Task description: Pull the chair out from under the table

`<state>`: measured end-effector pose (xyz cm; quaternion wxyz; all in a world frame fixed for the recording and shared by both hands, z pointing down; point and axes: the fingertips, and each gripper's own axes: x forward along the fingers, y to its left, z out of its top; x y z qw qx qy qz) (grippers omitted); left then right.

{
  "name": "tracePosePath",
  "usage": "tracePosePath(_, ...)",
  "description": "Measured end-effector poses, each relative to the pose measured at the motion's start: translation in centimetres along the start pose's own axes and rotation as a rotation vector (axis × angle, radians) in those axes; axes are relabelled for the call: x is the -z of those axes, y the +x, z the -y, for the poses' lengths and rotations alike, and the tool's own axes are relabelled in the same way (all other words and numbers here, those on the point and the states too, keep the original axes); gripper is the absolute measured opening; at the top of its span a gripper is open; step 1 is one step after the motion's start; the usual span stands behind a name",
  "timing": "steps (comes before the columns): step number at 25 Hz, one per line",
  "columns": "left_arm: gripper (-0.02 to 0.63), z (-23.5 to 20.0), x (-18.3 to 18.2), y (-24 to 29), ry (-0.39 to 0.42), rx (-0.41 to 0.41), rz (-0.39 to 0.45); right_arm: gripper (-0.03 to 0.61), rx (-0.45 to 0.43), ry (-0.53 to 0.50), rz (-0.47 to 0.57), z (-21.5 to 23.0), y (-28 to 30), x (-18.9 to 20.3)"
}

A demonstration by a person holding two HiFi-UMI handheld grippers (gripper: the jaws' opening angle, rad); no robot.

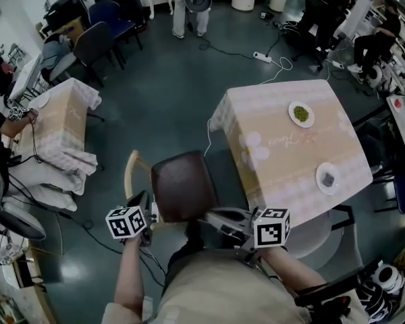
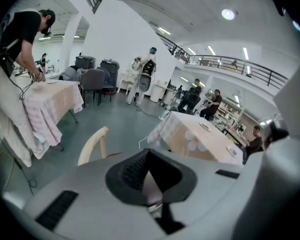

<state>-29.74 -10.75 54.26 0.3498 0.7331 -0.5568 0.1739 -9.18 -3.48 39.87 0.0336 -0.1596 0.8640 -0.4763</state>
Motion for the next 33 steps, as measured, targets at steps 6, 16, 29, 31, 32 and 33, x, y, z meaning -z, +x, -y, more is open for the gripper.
tracePosePath(6, 0.008, 5.9, -1.5, -3.0, -0.005, 0.051, 0.125, 0.008, -0.027, 0.02, 0.016, -0.5, -3.9, 1.1)
tracePosePath(16, 0.008, 13.3, 0.5, -8.1, 0.017, 0.066, 0.223, 0.008, -0.104, -0.068, -0.068, -1.8, -6.8, 3.9)
tracePosePath(29, 0.008, 16.9, 0.6, -14.9, 0.049, 0.064, 0.315, 0.008, -0.223, -0.097, -0.178, -5.2, -5.4, 6.6)
tracePosePath(31, 0.008, 16.8, 1.3, -15.4, 0.039, 0.07, 0.306, 0.008, -0.218, -0.091, -0.187, -5.8, -4.8, 7.6)
tracePosePath(32, 0.008, 16.8, 1.8, -15.6, 0.037, 0.072, 0.299, 0.008, -0.215, -0.089, -0.192, -6.1, -4.5, 8.1)
tracePosePath(33, 0.008, 16.7, 2.3, -15.8, 0.036, 0.074, 0.292, 0.008, -0.212, -0.088, -0.198, -6.5, -4.2, 8.6)
